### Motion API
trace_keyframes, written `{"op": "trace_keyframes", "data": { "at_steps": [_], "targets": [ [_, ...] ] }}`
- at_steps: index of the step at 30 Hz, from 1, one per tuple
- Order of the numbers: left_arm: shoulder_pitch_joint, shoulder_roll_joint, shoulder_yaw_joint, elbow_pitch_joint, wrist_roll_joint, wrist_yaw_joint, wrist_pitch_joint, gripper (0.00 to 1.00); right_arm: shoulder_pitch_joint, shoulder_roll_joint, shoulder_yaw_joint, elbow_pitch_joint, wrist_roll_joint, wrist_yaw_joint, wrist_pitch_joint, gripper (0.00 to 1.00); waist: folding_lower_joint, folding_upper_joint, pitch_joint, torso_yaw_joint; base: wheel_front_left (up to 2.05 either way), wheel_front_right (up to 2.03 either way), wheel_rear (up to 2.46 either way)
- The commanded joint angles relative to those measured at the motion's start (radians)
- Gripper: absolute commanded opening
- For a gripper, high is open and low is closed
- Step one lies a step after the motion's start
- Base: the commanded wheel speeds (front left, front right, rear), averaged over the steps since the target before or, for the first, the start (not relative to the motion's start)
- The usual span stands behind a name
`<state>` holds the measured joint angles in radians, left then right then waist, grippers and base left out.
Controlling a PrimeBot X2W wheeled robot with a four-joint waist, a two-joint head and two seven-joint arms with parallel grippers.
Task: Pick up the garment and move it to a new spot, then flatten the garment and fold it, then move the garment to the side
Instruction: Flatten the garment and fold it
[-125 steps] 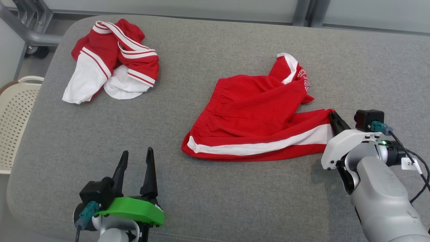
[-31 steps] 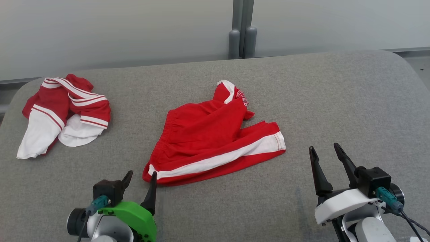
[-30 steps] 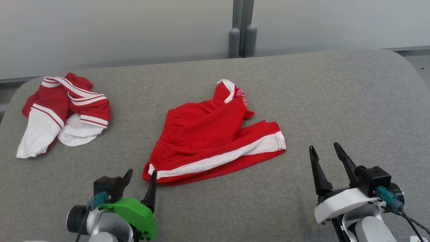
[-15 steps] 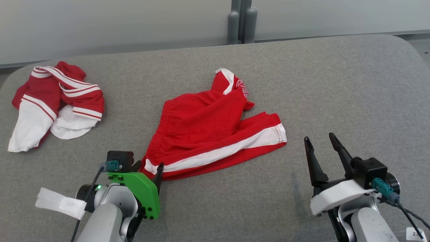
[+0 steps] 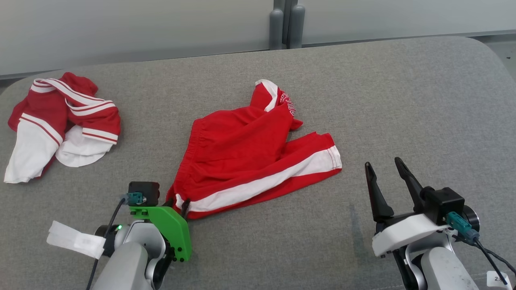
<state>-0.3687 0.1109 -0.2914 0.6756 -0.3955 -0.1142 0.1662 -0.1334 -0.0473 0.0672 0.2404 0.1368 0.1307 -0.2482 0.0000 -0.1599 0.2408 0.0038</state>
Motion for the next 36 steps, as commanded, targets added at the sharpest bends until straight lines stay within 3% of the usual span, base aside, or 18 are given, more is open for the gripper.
{"op": "trace_keyframes", "data": {
  "at_steps": [1, 5, 12, 13, 16, 21, 23, 36],
  "targets": [
    [-0.020, -0.001, -0.001, 0.017, -0.011, -0.004, 0.001, 0.49, -0.010, -0.002, 0.001, 0.004, -0.001, 0.000, -0.007, 1.00, 0.0000, -0.0001, 0.000, -0.001, 0.00, 0.00, 0.00],
    [-0.032, 0.003, -0.014, 0.054, -0.010, -0.005, 0.018, 0.35, -0.013, -0.002, 0.003, 0.006, -0.001, 0.000, -0.008, 1.00, 0.0000, -0.0001, 0.001, -0.002, 0.00, 0.00, 0.00],
    [-0.041, 0.002, -0.030, 0.080, -0.018, -0.008, 0.017, 0.36, -0.013, -0.002, -0.001, 0.012, -0.003, 0.000, -0.009, 1.00, 0.0000, -0.0001, 0.003, -0.002, 0.00, 0.00, 0.00],
    [-0.043, 0.002, -0.030, 0.085, -0.018, -0.008, 0.015, 0.31, -0.014, -0.002, -0.001, 0.013, -0.003, 0.000, -0.010, 1.00, 0.0000, -0.0001, 0.003, -0.002, 0.00, 0.00, 0.00],
    [-0.044, -0.005, -0.021, 0.097, -0.030, 0.000, -0.030, 0.00, -0.016, -0.002, -0.001, 0.019, 0.005, 0.000, -0.011, 1.00, 0.0000, -0.0001, 0.003, -0.003, 0.00, 0.00, 0.00],
    [-0.010, -0.017, 0.020, 0.079, -0.083, -0.002, -0.107, 0.00, -0.036, -0.003, -0.005, 0.057, -0.011, 0.000, -0.001, 1.00, 0.0000, -0.0001, 0.005, 0.004, 0.00, 0.00, 0.00],
    [0.033, -0.035, 0.053, 0.049, -0.131, 0.015, -0.199, 0.00, -0.084, -0.020, 0.015, 0.189, -0.019, 0.000, 0.033, 1.00, 0.0000, -0.0001, 0.002, 0.039, 0.00, 0.00, 0.00],
    [0.027, -0.049, 0.016, 0.059, -0.150, 0.025, -0.232, 0.00, -0.290, -0.052, 0.171, 0.510, 0.060, 0.000, 0.039, 1.00, 0.0000, -0.0001, 0.026, 0.080, 0.00, 0.00, 0.00]
  ]
}}
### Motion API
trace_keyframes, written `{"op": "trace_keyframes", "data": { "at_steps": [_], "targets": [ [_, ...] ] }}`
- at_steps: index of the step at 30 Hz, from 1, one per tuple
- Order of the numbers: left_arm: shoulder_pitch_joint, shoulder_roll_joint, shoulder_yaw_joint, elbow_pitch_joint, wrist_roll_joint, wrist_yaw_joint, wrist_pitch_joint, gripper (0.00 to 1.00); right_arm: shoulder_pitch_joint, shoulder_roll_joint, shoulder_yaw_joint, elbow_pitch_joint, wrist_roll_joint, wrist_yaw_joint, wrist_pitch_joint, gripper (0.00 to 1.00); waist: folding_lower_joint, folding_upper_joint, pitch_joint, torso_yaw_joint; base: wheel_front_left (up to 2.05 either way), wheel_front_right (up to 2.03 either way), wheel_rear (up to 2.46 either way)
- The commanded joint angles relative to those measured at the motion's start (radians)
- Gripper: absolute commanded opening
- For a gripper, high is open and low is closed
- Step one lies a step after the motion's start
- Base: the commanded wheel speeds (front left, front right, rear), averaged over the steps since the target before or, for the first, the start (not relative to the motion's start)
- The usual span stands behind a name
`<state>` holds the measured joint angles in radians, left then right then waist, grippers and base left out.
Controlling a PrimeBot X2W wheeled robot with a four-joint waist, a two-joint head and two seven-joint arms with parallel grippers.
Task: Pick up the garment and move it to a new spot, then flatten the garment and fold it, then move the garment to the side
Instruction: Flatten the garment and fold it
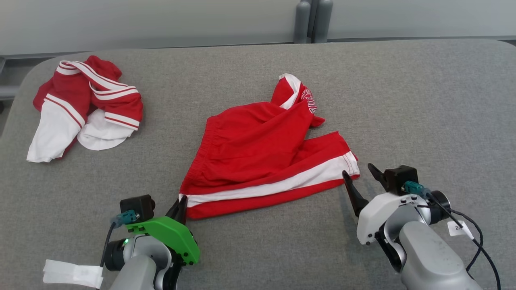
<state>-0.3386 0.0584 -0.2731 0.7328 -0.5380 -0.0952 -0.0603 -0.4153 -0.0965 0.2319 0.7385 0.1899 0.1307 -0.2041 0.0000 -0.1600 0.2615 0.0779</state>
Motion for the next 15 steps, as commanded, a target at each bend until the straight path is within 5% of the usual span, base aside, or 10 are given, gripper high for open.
{"op": "trace_keyframes", "data": {
  "at_steps": [1, 13, 15],
  "targets": [
    [-0.007, 0.002, -0.004, 0.003, -0.007, 0.006, -0.007, 0.00, -0.023, -0.003, 0.014, 0.037, 0.018, 0.000, -0.008, 1.00, 0.0000, 0.0000, 0.009, 0.009, 0.00, 0.00, 0.00],
    [-0.028, -0.002, -0.031, 0.018, -0.022, 0.000, -0.022, 0.00, -0.148, 0.009, 0.085, 0.240, 0.076, 0.000, -0.047, 1.00, 0.0000, 0.0000, 0.039, 0.033, 0.00, 0.00, 0.00],
    [-0.034, -0.002, -0.034, 0.021, -0.024, -0.001, -0.027, 0.00, -0.162, 0.013, 0.097, 0.260, 0.084, 0.000, -0.052, 0.80, 0.0000, 0.0000, 0.043, 0.036, 0.00, 0.00, 0.00]
  ]
}}
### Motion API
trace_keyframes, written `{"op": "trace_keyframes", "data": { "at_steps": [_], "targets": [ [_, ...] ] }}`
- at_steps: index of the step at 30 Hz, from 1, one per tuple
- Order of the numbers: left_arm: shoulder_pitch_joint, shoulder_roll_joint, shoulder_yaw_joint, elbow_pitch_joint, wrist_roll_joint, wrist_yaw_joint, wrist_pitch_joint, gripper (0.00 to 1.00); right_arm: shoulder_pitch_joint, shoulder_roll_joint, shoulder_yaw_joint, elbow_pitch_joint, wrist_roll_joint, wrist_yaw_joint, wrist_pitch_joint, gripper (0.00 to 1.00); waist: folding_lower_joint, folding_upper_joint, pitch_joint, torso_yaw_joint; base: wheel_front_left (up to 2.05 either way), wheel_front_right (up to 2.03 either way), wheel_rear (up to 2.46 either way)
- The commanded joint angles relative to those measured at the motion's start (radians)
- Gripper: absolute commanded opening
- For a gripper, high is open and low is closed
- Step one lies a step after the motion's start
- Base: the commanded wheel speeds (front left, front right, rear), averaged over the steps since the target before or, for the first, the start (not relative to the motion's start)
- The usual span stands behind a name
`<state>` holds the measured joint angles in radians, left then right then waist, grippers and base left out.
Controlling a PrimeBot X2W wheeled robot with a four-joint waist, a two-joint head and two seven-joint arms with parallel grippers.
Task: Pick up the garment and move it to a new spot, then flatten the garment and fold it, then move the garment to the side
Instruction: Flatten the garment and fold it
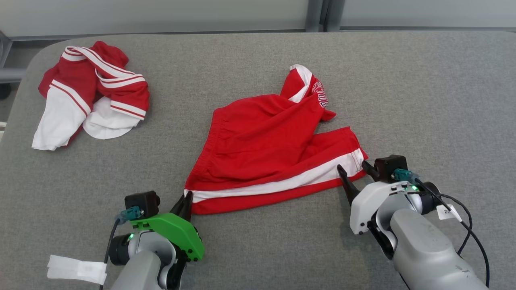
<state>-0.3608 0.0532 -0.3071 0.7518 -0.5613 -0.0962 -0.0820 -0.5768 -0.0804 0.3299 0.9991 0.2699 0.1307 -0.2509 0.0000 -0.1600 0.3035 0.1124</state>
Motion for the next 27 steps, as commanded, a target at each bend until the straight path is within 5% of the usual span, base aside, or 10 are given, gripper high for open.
{"op": "trace_keyframes", "data": {
  "at_steps": [1, 2, 4, 10, 12, 14, 17, 27],
  "targets": [
    [-0.014, 0.003, -0.002, 0.004, -0.003, -0.001, -0.007, 0.00, -0.006, -0.002, 0.004, 0.007, 0.007, 0.000, -0.006, 0.69, 0.0000, 0.0000, 0.004, 0.002, 0.00, 0.00, 0.00],
    [-0.016, 0.002, -0.003, 0.005, -0.005, -0.001, -0.008, 0.00, -0.012, -0.001, 0.010, 0.015, 0.011, 0.000, -0.007, 0.58, 0.0000, 0.0000, 0.006, 0.002, 0.00, 0.00, 0.00],
    [-0.020, 0.002, -0.006, 0.009, -0.009, -0.001, -0.010, 0.00, -0.027, -0.002, 0.021, 0.030, 0.017, 0.000, -0.009, 0.55, 0.0000, 0.0000, 0.010, 0.002, 0.00, 0.00, 0.00],
    [-0.036, 0.001, -0.014, 0.017, -0.014, -0.002, -0.018, 0.00, -0.071, -0.011, 0.048, 0.075, 0.027, 0.000, -0.014, 0.77, 0.0000, 0.0000, 0.022, 0.002, 0.00, 0.00, 0.00],
    [-0.043, 0.001, -0.017, 0.020, -0.015, -0.003, -0.019, 0.00, -0.084, -0.012, 0.057, 0.085, 0.028, 0.000, -0.014, 0.75, 0.0000, 0.0000, 0.025, 0.003, 0.00, 0.00, 0.00],
    [-0.046, 0.001, -0.022, 0.025, -0.020, -0.005, -0.022, 0.00, -0.096, -0.011, 0.068, 0.086, 0.031, 0.000, -0.014, 0.33, 0.0000, 0.0000, 0.028, 0.005, 0.00, 0.00, 0.00],
    [-0.052, 0.001, -0.025, 0.032, -0.023, -0.006, -0.028, 0.00, -0.101, -0.013, 0.077, 0.080, 0.032, 0.000, -0.014, 0.00, 0.0000, 0.0000, 0.028, 0.005, 0.00, 0.00, 0.00],
    [-0.037, 0.002, 0.003, 0.001, -0.071, -0.016, -0.078, 0.00, -0.041, -0.024, 0.060, -0.051, 0.078, 0.000, -0.015, 0.00, 0.0000, 0.0000, 0.000, -0.021, 0.00, 0.00, 0.00]
  ]
}}
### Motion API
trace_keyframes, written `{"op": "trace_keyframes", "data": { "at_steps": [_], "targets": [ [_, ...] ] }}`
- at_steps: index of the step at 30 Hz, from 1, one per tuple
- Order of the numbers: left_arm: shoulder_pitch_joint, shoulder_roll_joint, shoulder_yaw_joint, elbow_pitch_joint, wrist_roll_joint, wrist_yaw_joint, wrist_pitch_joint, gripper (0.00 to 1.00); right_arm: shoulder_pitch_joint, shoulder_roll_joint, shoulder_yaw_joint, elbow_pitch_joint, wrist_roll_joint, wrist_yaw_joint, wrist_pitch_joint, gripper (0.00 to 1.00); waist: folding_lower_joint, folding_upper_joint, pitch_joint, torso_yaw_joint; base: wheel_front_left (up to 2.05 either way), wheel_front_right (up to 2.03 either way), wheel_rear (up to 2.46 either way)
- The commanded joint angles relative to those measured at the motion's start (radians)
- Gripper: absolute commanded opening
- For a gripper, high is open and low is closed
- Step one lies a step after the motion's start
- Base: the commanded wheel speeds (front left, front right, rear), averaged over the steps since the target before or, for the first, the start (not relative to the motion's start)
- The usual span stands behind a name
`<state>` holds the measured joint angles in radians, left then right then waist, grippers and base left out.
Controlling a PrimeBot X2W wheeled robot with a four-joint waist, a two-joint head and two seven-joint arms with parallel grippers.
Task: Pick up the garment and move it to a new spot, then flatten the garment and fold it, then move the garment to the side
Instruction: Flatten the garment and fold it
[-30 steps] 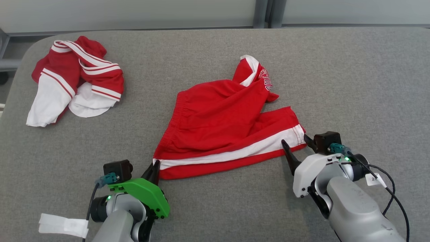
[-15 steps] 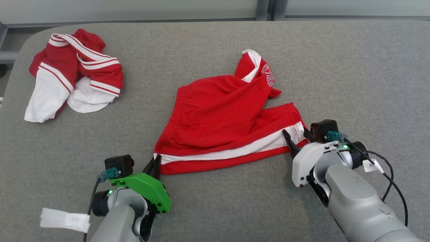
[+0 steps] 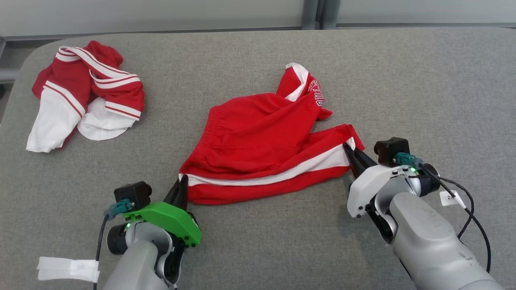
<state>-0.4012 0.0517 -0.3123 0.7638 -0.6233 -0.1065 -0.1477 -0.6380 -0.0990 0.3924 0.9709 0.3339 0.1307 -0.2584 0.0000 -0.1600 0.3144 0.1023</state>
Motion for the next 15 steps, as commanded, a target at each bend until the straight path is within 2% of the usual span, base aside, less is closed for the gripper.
{"op": "trace_keyframes", "data": {
  "at_steps": [1, 12, 15],
  "targets": [
    [0.009, 0.004, 0.013, -0.023, -0.020, -0.007, -0.020, 0.00, 0.027, -0.010, -0.003, -0.046, 0.023, 0.000, -0.007, 0.00, 0.0000, 0.0000, -0.016, -0.016, 0.00, 0.00, 0.00],
    [0.059, 0.027, 0.052, -0.235, -0.106, -0.021, -0.066, 0.00, 0.093, -0.093, 0.046, -0.283, 0.196, 0.000, 0.001, 0.00, 0.0000, 0.0000, -0.098, -0.063, 0.00, 0.00, 0.00],
    [0.085, 0.039, 0.058, -0.328, -0.127, -0.022, -0.060, 0.00, 0.112, -0.134, 0.061, -0.376, 0.251, 0.000, 0.025, 0.00, 0.0000, 0.0000, -0.132, -0.077, 0.00, 0.00, 0.00]
  ]
}}
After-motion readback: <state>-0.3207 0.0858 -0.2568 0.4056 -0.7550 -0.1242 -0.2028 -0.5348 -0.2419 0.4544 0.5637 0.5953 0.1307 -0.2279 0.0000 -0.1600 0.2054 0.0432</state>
